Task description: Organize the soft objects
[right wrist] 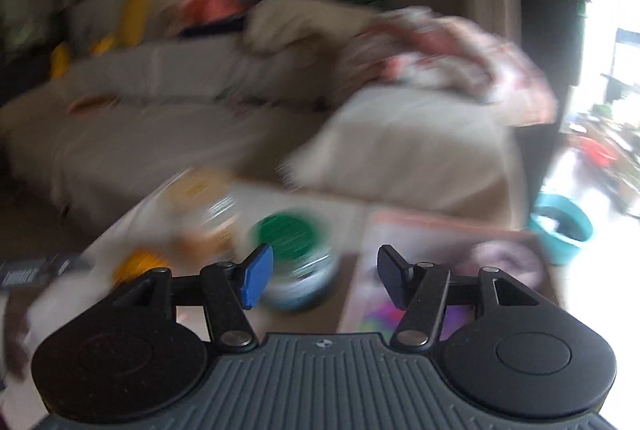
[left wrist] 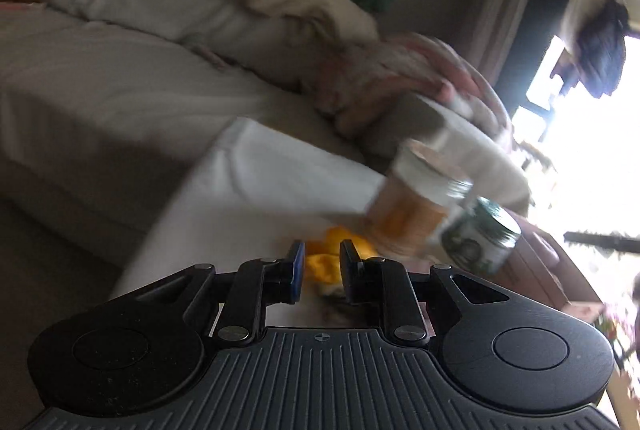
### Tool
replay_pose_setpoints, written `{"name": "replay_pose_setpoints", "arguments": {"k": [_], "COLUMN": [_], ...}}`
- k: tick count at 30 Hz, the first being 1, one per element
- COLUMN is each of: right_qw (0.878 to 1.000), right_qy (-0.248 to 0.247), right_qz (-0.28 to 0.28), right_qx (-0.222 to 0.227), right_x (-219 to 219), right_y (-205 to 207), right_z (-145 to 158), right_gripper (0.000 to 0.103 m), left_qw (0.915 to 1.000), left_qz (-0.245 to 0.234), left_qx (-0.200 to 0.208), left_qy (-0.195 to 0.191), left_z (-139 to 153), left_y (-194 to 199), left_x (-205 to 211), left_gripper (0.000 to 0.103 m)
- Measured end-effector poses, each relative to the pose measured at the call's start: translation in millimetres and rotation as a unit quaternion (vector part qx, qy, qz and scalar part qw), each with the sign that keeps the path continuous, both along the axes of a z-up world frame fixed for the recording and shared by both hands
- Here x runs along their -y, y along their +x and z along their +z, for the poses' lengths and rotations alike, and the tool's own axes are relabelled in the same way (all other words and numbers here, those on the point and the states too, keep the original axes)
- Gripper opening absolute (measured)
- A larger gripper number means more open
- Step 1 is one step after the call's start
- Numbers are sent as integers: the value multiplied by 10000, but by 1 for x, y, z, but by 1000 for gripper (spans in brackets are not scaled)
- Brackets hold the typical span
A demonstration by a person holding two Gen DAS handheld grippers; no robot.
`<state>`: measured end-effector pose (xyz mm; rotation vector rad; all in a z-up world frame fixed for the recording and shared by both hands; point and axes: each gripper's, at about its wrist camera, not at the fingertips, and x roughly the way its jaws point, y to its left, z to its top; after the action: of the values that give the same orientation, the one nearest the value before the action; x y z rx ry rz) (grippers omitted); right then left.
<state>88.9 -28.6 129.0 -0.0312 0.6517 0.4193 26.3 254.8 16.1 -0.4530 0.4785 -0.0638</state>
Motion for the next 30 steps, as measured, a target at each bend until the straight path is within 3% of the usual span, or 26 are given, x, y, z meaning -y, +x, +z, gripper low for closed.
{"name": "replay_pose_setpoints", "arguments": {"k": [3, 5, 11, 16, 17, 18, 20, 25, 27, 30], "right_qw": [9978, 9954, 9874, 9781, 9780, 9772, 9786, 9894, 9915, 9956], "right_qy": [39, -10, -612, -1027, -1049, -1068, -953, 110, 210, 133], "right_qz": [557, 849, 1449, 1812, 1801, 1819, 1785, 1448, 1260, 889], "right_qx": [-349, -442, 181, 32, -79, -232, -375, 60, 238, 247], "right_x": [-44, -70, -135, -179, -183, -186, -181, -127, -104, -68], "right_y": [-3, -5, -20, -6, -1, 5, 7, -14, -30, -50], "right_z": [-18, -29, -41, -57, -60, -63, -57, -2, 9, 3], "right_gripper": [58, 58, 58, 57, 52, 34, 30, 29, 29, 29], "left_qw": [9995, 9996, 9989, 9970, 9966, 9963, 9963, 9964, 9964, 9979], "left_qz": [-32, -33, 36, 321, 336, 339, 346, 314, 318, 209], "left_qx": [135, 176, 375, 382, 383, 376, 334, 306, 304, 324], "left_qy": [-283, -239, -265, -596, -649, -689, -717, -727, -720, -524], "left_z": [-13, -13, -14, -19, -19, -20, -20, -20, -20, -18], "left_y": [-2, -7, -7, -8, -9, -8, -8, -10, -11, -11], "left_x": [-3, -1, -2, -14, -16, -17, -18, -15, -14, -6], "left_gripper": [21, 21, 21, 21, 21, 21, 21, 21, 21, 21]}}
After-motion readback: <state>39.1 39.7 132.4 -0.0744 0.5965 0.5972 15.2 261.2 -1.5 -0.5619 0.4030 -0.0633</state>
